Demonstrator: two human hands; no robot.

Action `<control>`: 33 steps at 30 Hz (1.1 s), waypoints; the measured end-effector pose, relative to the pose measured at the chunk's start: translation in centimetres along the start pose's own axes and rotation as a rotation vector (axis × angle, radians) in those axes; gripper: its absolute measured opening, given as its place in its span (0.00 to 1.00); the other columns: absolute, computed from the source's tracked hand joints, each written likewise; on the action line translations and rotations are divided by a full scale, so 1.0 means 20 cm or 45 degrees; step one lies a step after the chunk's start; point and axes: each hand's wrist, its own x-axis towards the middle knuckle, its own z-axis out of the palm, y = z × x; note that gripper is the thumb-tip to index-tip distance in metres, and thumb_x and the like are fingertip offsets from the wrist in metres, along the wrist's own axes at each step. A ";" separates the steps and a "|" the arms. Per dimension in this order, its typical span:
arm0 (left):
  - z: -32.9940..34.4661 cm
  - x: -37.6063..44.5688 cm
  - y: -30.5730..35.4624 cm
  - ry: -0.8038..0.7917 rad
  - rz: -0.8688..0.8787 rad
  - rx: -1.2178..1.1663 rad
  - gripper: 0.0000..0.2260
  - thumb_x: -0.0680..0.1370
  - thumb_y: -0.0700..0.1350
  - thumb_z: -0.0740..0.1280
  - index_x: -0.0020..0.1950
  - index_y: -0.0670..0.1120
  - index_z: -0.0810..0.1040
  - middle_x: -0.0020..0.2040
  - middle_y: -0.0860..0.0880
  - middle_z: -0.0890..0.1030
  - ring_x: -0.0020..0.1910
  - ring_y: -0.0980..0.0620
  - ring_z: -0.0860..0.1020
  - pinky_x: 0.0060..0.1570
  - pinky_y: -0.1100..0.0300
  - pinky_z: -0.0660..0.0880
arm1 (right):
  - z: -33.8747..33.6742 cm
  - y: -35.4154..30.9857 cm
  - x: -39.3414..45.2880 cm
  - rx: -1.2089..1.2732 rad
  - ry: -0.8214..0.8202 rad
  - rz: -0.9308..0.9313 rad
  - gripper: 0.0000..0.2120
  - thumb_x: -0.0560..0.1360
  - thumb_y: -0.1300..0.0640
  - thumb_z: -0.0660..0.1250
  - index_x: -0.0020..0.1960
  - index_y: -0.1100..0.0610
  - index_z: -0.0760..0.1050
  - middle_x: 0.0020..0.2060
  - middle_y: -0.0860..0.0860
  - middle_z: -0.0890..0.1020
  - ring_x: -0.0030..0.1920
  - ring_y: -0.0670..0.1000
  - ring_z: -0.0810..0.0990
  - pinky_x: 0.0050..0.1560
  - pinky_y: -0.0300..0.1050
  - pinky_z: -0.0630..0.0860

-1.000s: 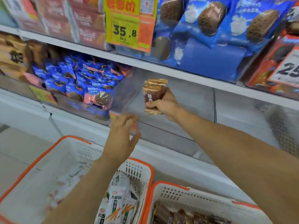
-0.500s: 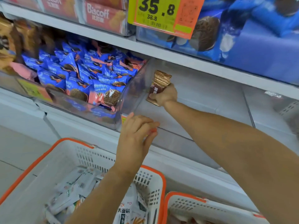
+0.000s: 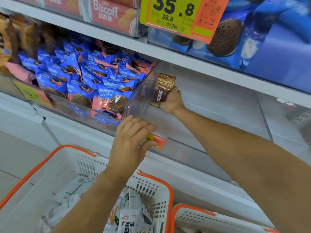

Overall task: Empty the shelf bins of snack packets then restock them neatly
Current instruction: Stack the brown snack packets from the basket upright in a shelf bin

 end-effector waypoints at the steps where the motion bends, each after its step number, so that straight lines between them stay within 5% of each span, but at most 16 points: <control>1: 0.00 0.00 0.00 0.007 0.001 -0.006 0.14 0.73 0.50 0.75 0.56 0.45 0.83 0.52 0.51 0.82 0.56 0.49 0.77 0.72 0.55 0.61 | 0.00 0.01 0.00 -0.001 0.018 -0.008 0.39 0.69 0.53 0.79 0.71 0.60 0.61 0.65 0.58 0.69 0.65 0.57 0.72 0.61 0.46 0.72; 5: 0.01 0.00 0.00 0.011 0.005 -0.020 0.14 0.73 0.49 0.76 0.56 0.45 0.84 0.51 0.51 0.82 0.56 0.49 0.76 0.73 0.56 0.60 | 0.01 -0.02 -0.01 0.016 0.027 0.007 0.35 0.72 0.59 0.75 0.71 0.62 0.59 0.66 0.60 0.67 0.66 0.59 0.71 0.63 0.46 0.71; 12: 0.01 -0.01 -0.01 0.014 0.025 -0.010 0.14 0.73 0.50 0.75 0.56 0.45 0.83 0.51 0.51 0.82 0.56 0.50 0.76 0.73 0.57 0.58 | -0.04 -0.04 0.00 -0.035 -0.068 0.108 0.34 0.73 0.54 0.73 0.72 0.62 0.61 0.66 0.59 0.68 0.68 0.59 0.67 0.68 0.50 0.70; 18: 0.01 -0.01 -0.02 0.001 0.033 -0.010 0.15 0.75 0.53 0.72 0.56 0.45 0.83 0.51 0.51 0.81 0.55 0.50 0.76 0.73 0.56 0.60 | -0.28 -0.06 -0.16 0.152 -0.099 0.130 0.37 0.74 0.52 0.75 0.75 0.62 0.60 0.71 0.58 0.71 0.68 0.56 0.74 0.56 0.42 0.72; 21: -0.01 0.00 0.00 -0.034 0.003 0.026 0.16 0.74 0.54 0.71 0.55 0.45 0.83 0.51 0.51 0.81 0.55 0.50 0.76 0.72 0.53 0.62 | -0.48 -0.08 -0.41 0.281 -0.054 0.047 0.21 0.74 0.53 0.75 0.64 0.58 0.75 0.58 0.53 0.82 0.59 0.52 0.80 0.61 0.46 0.77; 24: -0.05 0.01 0.06 -0.105 -0.068 0.129 0.17 0.70 0.49 0.78 0.55 0.44 0.82 0.52 0.48 0.82 0.57 0.44 0.77 0.69 0.46 0.66 | -0.67 0.00 -0.87 0.575 -0.074 -0.127 0.02 0.75 0.62 0.73 0.47 0.57 0.81 0.39 0.53 0.84 0.40 0.50 0.84 0.46 0.48 0.82; 28: -0.11 0.01 0.36 -0.029 -0.068 0.056 0.11 0.75 0.47 0.70 0.53 0.43 0.81 0.51 0.46 0.82 0.54 0.46 0.77 0.58 0.52 0.69 | -0.76 0.39 -1.54 0.582 -0.281 -0.198 0.04 0.78 0.64 0.71 0.44 0.58 0.80 0.35 0.51 0.83 0.36 0.47 0.81 0.39 0.41 0.77; 30: -0.05 -0.08 0.59 -0.203 -0.122 -0.169 0.07 0.77 0.47 0.65 0.48 0.45 0.80 0.42 0.50 0.81 0.42 0.51 0.76 0.47 0.56 0.71 | -0.68 0.70 -1.75 0.361 -0.469 -0.101 0.05 0.77 0.60 0.72 0.43 0.54 0.81 0.35 0.45 0.83 0.37 0.43 0.80 0.41 0.38 0.76; 33: 0.15 -0.42 0.90 -0.887 -0.315 -0.288 0.07 0.79 0.49 0.63 0.46 0.48 0.78 0.37 0.53 0.77 0.38 0.49 0.77 0.40 0.56 0.73 | -0.52 1.23 -1.97 0.096 -0.574 0.239 0.08 0.76 0.57 0.71 0.40 0.47 0.78 0.35 0.46 0.82 0.37 0.45 0.80 0.44 0.47 0.78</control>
